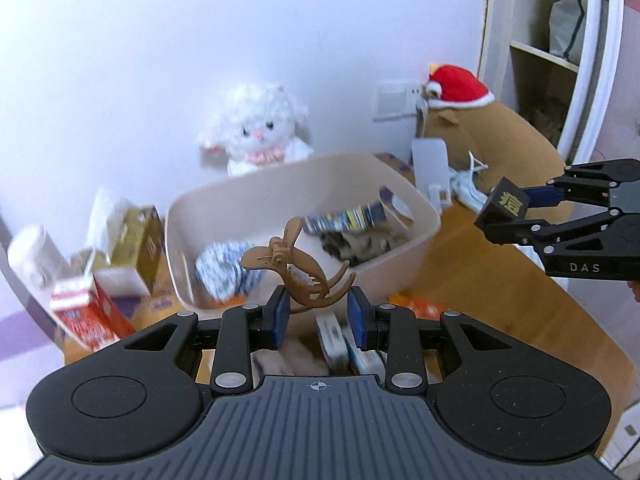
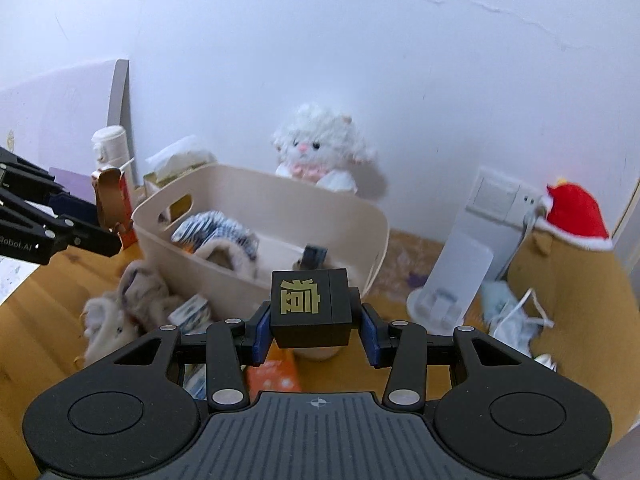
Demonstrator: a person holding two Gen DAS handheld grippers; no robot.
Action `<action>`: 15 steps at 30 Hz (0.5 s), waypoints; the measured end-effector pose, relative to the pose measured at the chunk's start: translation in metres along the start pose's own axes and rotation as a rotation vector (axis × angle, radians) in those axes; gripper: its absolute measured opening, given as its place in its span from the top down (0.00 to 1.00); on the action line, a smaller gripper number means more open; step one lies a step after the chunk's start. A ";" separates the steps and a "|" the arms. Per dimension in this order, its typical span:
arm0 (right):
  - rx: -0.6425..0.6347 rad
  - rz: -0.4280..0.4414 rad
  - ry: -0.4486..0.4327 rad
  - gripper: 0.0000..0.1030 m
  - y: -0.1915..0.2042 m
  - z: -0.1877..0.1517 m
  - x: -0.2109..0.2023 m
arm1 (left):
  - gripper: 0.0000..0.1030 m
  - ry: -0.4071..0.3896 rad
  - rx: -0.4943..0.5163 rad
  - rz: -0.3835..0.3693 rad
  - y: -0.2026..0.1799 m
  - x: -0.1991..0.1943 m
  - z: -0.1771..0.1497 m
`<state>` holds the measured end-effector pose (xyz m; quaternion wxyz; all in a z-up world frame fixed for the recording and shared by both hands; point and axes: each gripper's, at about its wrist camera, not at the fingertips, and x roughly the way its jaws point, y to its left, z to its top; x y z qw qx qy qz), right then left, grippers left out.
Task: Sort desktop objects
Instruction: 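Lift the clip and black box and carry both over the basket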
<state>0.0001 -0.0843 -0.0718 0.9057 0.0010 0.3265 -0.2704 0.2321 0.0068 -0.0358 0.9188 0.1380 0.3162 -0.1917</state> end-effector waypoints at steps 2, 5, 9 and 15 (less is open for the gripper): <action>-0.006 -0.010 -0.020 0.59 -0.005 0.007 0.001 | 0.69 -0.014 0.004 0.009 0.002 0.003 0.009; -0.004 -0.023 -0.045 0.59 -0.014 0.019 0.005 | 0.69 -0.005 -0.015 0.016 0.009 0.012 0.022; -0.019 -0.040 -0.070 0.59 -0.025 0.035 0.013 | 0.69 -0.019 0.001 0.035 0.013 0.023 0.038; -0.020 -0.042 -0.091 0.59 -0.038 0.059 0.033 | 0.69 -0.021 0.006 0.060 0.020 0.040 0.054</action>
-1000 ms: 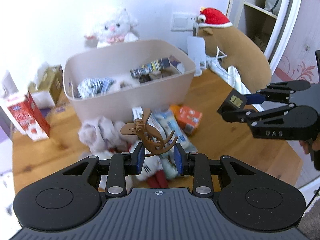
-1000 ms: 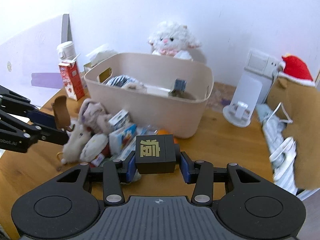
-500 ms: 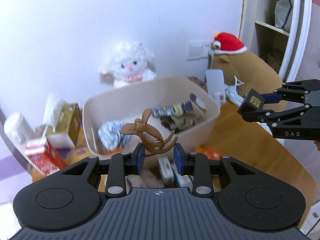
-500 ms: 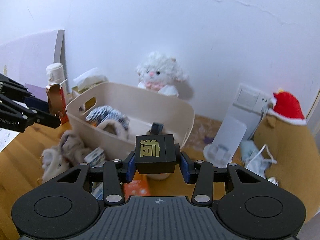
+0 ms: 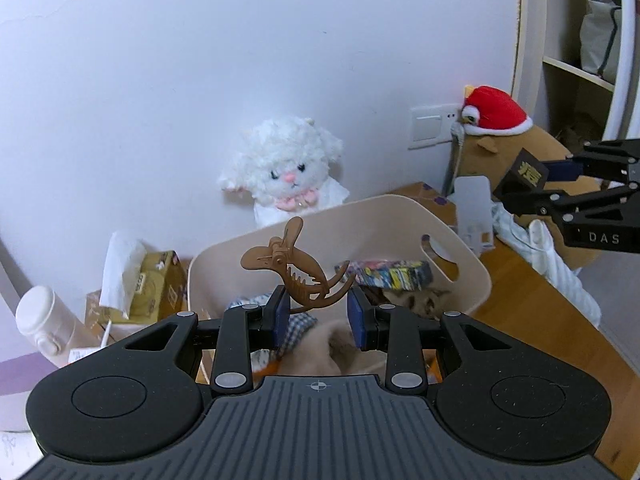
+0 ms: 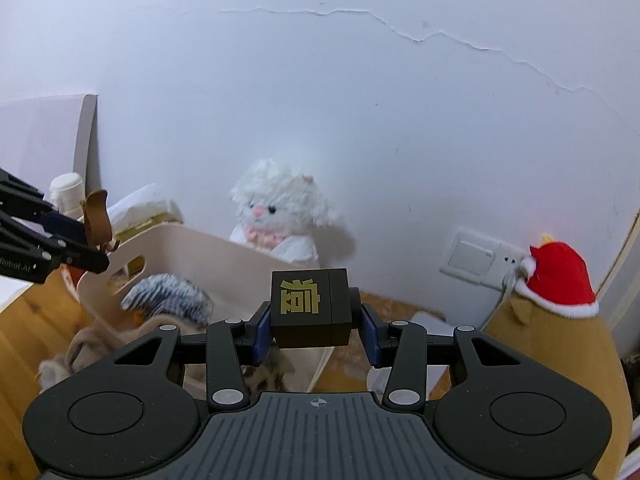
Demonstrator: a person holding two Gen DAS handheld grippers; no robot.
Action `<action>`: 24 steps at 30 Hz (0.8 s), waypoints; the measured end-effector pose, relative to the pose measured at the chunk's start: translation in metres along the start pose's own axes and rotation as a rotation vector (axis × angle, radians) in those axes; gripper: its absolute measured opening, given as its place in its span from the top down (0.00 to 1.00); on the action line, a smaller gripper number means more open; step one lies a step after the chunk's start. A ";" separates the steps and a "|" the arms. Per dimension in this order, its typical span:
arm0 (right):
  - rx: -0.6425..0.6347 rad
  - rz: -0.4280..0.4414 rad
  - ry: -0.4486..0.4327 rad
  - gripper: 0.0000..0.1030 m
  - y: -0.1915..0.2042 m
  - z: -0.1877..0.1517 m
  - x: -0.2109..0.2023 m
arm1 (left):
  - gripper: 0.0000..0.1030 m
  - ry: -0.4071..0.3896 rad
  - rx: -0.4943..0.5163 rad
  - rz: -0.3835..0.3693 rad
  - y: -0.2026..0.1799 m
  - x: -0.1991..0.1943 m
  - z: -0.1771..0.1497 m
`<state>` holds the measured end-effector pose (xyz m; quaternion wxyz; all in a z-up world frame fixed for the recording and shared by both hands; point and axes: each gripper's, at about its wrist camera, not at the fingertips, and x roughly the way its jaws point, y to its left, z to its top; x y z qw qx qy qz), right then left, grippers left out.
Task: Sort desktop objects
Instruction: 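Lift the clip and black box and carry both over the basket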
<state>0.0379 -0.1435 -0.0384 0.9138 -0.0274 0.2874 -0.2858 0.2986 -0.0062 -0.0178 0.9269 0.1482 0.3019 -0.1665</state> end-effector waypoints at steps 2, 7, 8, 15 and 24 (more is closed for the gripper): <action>-0.007 0.005 -0.003 0.59 -0.001 0.006 0.009 | 0.69 0.008 0.001 0.006 0.002 0.008 0.002; -0.013 0.036 0.017 0.59 0.001 0.014 0.034 | 0.69 0.043 -0.005 0.027 0.007 0.032 0.004; -0.013 0.042 0.023 0.59 0.002 0.014 0.039 | 0.69 0.046 -0.003 0.031 0.007 0.036 0.004; -0.003 0.102 0.089 0.59 0.014 0.011 0.073 | 0.69 0.137 -0.020 0.034 0.009 0.068 0.002; 0.033 0.175 0.195 0.59 0.024 0.002 0.110 | 0.69 0.230 -0.021 0.028 -0.004 0.094 0.000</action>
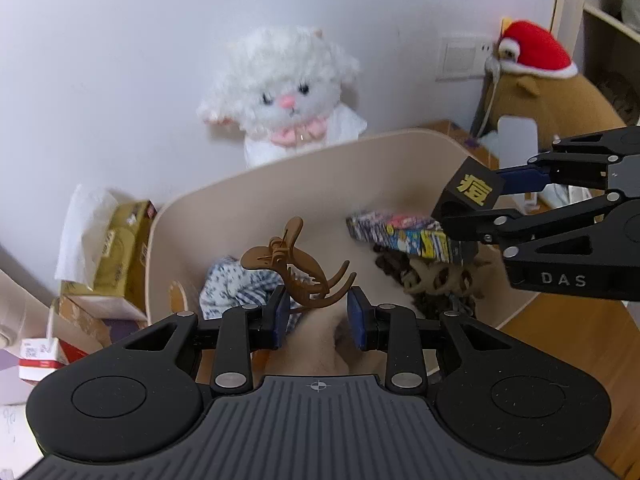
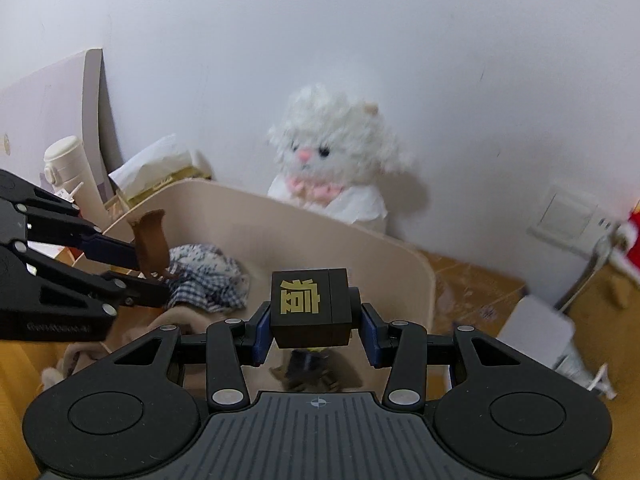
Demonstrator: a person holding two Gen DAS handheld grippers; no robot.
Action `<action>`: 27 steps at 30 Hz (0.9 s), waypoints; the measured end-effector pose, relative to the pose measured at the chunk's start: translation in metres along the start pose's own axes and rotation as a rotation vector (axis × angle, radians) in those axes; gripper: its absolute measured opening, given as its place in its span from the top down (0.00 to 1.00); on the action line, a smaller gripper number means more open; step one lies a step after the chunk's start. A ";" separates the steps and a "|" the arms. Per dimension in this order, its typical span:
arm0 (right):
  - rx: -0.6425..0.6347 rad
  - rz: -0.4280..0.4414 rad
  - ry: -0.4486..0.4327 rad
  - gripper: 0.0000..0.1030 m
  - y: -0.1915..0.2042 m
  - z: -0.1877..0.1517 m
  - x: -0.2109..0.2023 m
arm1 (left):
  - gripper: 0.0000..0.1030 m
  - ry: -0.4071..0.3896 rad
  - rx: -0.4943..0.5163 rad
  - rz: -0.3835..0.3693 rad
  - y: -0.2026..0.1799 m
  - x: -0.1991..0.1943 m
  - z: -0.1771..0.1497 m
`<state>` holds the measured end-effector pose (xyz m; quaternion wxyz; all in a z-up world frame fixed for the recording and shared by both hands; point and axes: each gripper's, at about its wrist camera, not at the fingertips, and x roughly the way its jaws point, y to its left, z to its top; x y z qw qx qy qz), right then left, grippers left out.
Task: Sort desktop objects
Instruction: 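Lift the clip and black box and carry both over the basket, then open both tools to drop the clip and box into the basket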
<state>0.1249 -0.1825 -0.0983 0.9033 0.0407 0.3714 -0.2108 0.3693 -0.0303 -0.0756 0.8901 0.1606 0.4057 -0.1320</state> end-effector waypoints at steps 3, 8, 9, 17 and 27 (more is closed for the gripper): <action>0.021 0.006 0.036 0.59 -0.002 -0.003 0.012 | 0.69 0.035 -0.024 -0.014 -0.001 0.011 0.001; 0.050 0.015 0.085 0.59 -0.007 -0.007 0.025 | 0.69 0.102 -0.040 -0.021 -0.005 0.025 0.003; 0.048 0.017 0.095 0.59 -0.007 -0.008 0.026 | 0.69 0.122 -0.047 -0.019 -0.005 0.028 0.003; 0.059 0.027 0.122 0.48 -0.009 -0.011 0.028 | 0.50 0.200 -0.085 -0.021 -0.005 0.035 0.000; 0.074 0.029 0.112 0.20 -0.011 -0.011 0.019 | 0.31 0.193 -0.097 0.007 0.002 0.025 -0.005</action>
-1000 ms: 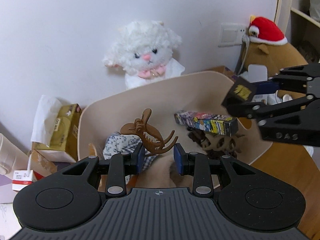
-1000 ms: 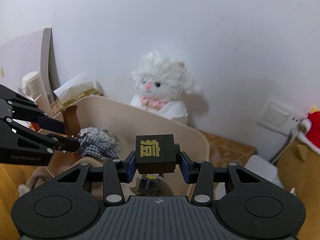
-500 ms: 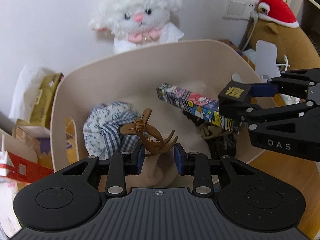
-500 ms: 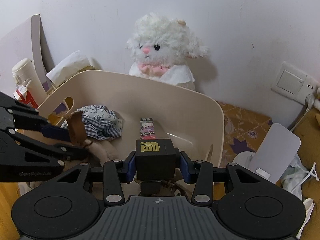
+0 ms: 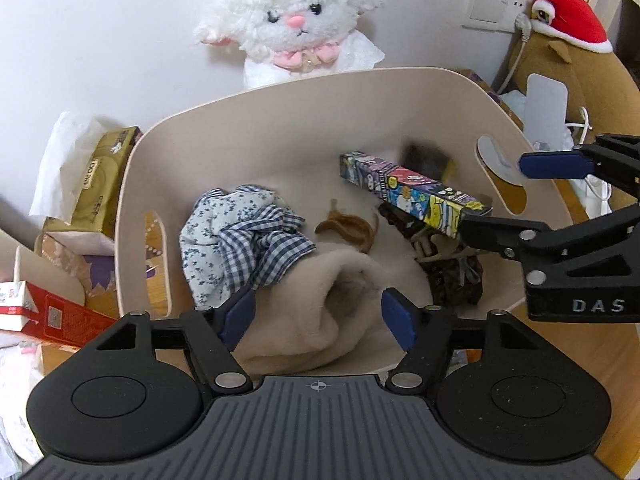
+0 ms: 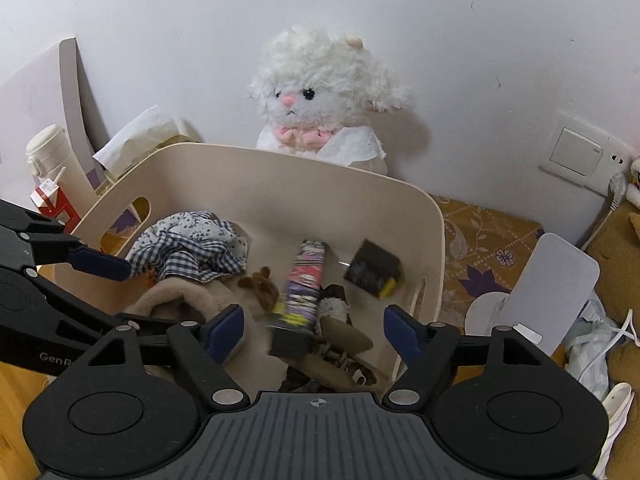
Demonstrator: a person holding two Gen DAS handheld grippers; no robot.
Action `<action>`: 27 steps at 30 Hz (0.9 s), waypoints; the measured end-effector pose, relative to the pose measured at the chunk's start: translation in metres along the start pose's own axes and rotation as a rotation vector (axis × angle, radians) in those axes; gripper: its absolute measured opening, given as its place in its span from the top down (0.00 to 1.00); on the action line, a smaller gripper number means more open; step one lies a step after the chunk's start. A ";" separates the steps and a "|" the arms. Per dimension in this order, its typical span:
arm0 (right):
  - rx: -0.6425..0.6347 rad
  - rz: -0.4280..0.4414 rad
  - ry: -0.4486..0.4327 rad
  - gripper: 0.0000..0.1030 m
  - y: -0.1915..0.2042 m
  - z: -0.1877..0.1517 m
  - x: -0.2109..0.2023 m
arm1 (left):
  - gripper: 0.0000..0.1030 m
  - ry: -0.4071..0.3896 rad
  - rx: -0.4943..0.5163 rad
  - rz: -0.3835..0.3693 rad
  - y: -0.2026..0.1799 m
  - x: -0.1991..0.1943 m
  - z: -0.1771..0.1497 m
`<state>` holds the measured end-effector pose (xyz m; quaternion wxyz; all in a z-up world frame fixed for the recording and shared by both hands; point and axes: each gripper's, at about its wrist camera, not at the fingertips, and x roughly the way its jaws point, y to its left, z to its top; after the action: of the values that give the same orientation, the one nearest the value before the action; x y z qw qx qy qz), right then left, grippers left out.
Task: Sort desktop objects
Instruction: 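Open both tools to drop the clip and box into the basket, then withdraw both tools from the basket back toward the table items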
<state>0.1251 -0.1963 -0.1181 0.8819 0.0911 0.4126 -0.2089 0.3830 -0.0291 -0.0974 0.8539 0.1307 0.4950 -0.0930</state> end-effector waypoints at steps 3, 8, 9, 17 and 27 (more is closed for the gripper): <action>-0.015 -0.014 -0.015 0.11 0.002 0.000 -0.006 | 0.31 -0.007 -0.011 0.007 0.003 -0.005 -0.001; 0.001 -0.022 -0.047 0.00 0.003 0.001 -0.019 | 0.30 -0.032 -0.011 0.004 0.007 -0.018 -0.003; 0.007 -0.022 -0.055 0.00 0.003 0.001 -0.023 | 0.30 -0.041 -0.012 -0.001 0.009 -0.022 -0.005; 0.025 -0.006 -0.101 0.00 0.009 -0.003 -0.055 | 0.28 -0.081 -0.009 -0.002 0.018 -0.052 -0.016; 0.007 -0.007 -0.174 0.00 0.022 -0.015 -0.105 | 0.26 -0.119 -0.005 -0.017 0.033 -0.093 -0.048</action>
<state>0.0645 -0.1406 -0.0478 0.9134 0.0743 0.3338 -0.2207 0.3072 0.0198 -0.0352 0.8814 0.1184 0.4446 -0.1068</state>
